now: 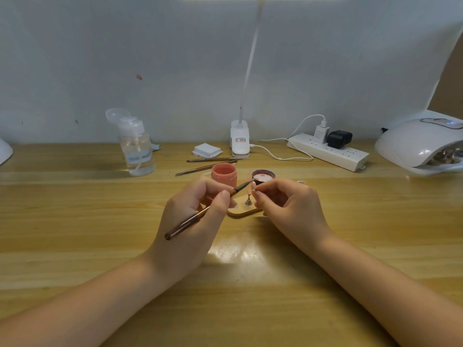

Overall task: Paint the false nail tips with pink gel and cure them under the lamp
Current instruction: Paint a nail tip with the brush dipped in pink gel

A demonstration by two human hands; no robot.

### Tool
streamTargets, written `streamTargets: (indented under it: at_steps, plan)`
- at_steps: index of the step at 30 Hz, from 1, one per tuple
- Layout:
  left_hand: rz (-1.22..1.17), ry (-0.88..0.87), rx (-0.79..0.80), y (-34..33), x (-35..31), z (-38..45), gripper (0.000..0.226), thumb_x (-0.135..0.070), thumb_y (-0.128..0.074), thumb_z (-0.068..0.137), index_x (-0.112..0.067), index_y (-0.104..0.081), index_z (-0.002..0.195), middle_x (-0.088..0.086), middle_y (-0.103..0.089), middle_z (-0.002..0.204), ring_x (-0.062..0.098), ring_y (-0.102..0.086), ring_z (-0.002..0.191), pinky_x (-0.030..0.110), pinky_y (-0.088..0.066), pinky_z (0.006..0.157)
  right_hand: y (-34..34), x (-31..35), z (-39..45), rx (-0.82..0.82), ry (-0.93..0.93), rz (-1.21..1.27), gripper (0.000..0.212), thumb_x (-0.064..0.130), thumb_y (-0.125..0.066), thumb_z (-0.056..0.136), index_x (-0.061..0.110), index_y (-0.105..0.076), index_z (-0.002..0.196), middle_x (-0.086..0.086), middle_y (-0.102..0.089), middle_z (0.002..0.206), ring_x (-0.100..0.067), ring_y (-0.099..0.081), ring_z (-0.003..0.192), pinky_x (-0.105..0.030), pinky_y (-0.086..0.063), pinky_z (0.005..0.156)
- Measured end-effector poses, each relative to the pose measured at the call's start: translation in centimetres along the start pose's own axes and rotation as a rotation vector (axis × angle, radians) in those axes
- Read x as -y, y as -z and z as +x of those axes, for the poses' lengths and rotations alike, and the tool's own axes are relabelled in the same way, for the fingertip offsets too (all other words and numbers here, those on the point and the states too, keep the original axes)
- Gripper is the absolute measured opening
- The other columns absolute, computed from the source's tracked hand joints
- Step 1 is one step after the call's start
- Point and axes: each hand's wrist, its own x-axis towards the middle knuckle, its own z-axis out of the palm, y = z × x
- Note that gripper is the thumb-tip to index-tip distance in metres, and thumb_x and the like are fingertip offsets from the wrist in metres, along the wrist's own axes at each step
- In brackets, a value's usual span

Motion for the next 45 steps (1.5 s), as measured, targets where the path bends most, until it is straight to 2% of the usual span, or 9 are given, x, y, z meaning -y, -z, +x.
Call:
streamTargets:
  at_steps: [12,16,18,23,27,30,35,39,45]
  plan:
    - [-0.041,0.024,0.031,0.1,0.4,0.1,0.017,-0.033,-0.055,0.084,-0.020,-0.065,0.081,-0.004,-0.071,0.076,0.014,-0.064,0.077,0.026,-0.049,0.071,0.0,0.2,-0.1,-0.009,-0.012,0.009,0.009,0.009,-0.071,0.084,0.007,-0.074,0.092,-0.003,-0.072,0.078,-0.016,-0.070,0.073,-0.042,-0.056,0.071]
    - [-0.080,0.019,-0.036,0.1,0.5,0.1,0.016,-0.036,-0.055,0.087,-0.023,-0.064,0.089,-0.009,-0.071,0.082,0.010,-0.066,0.083,0.020,-0.050,0.073,0.0,0.3,-0.1,-0.006,-0.025,0.011,0.007,0.010,-0.071,0.084,0.007,-0.074,0.090,-0.002,-0.072,0.077,-0.015,-0.069,0.071,-0.041,-0.056,0.070]
    - [-0.098,0.069,-0.084,0.0,0.8,0.3,0.012,-0.032,-0.056,0.091,-0.023,-0.064,0.093,-0.009,-0.072,0.086,0.007,-0.066,0.088,0.019,-0.050,0.077,0.0,0.4,-0.1,-0.021,-0.039,0.034,0.004,0.009,-0.071,0.083,0.009,-0.074,0.086,-0.001,-0.072,0.074,-0.014,-0.068,0.068,-0.040,-0.055,0.069]
    - [-0.274,0.303,-0.083,-0.5,1.7,1.2,0.012,-0.033,-0.059,0.093,-0.023,-0.064,0.097,-0.006,-0.074,0.091,0.008,-0.069,0.091,0.047,-0.054,0.087,0.2,0.5,0.0,-0.038,-0.106,0.107,0.002,0.008,-0.070,0.083,0.006,-0.070,0.083,-0.004,-0.072,0.073,-0.021,-0.069,0.070,-0.045,-0.056,0.072]
    - [-0.441,0.417,-0.070,-1.5,2.1,2.2,0.009,-0.026,-0.057,0.097,-0.023,-0.064,0.099,-0.007,-0.073,0.088,0.004,-0.069,0.091,0.044,-0.055,0.085,0.3,0.9,0.1,-0.015,-0.110,0.114,0.004,0.010,-0.072,0.083,0.006,-0.073,0.083,-0.002,-0.072,0.073,-0.012,-0.068,0.067,-0.032,-0.057,0.068]
    - [-0.508,0.433,-0.052,-1.5,2.2,2.3,0.009,-0.031,-0.060,0.091,-0.027,-0.067,0.095,-0.006,-0.073,0.090,0.006,-0.069,0.092,0.042,-0.054,0.084,0.2,0.9,0.2,0.061,-0.102,0.047,0.004,0.016,-0.075,0.081,0.012,-0.075,0.082,0.000,-0.070,0.070,-0.007,-0.060,0.060,-0.024,-0.050,0.059]
    - [-0.605,0.457,-0.042,-1.1,2.4,1.8,0.016,-0.039,-0.063,0.077,-0.030,-0.070,0.089,-0.002,-0.072,0.090,0.011,-0.067,0.094,0.047,-0.054,0.086,-0.3,0.4,0.1,0.179,-0.124,-0.112,0.004,0.025,-0.075,0.080,0.022,-0.077,0.082,-0.008,-0.062,0.063,-0.010,-0.046,0.056,-0.035,-0.039,0.057]
    - [-0.598,0.458,-0.036,-1.2,2.3,1.6,0.021,-0.038,-0.063,0.077,-0.027,-0.069,0.094,-0.002,-0.072,0.093,0.015,-0.067,0.100,0.049,-0.055,0.089,-0.4,0.4,0.2,0.255,-0.110,-0.219,0.010,0.032,-0.073,0.082,0.029,-0.077,0.090,-0.001,-0.066,0.066,0.003,-0.051,0.061,-0.013,-0.028,0.058]
    - [-0.580,0.446,-0.038,-1.2,2.3,1.5,0.013,-0.037,-0.064,0.077,-0.033,-0.071,0.087,-0.002,-0.072,0.095,0.015,-0.067,0.101,0.052,-0.054,0.091,-0.3,0.9,-0.2,0.302,-0.063,-0.375,0.023,0.049,-0.066,0.083,0.034,-0.075,0.097,0.010,-0.066,0.068,-0.006,-0.052,0.062,-0.023,-0.032,0.056]
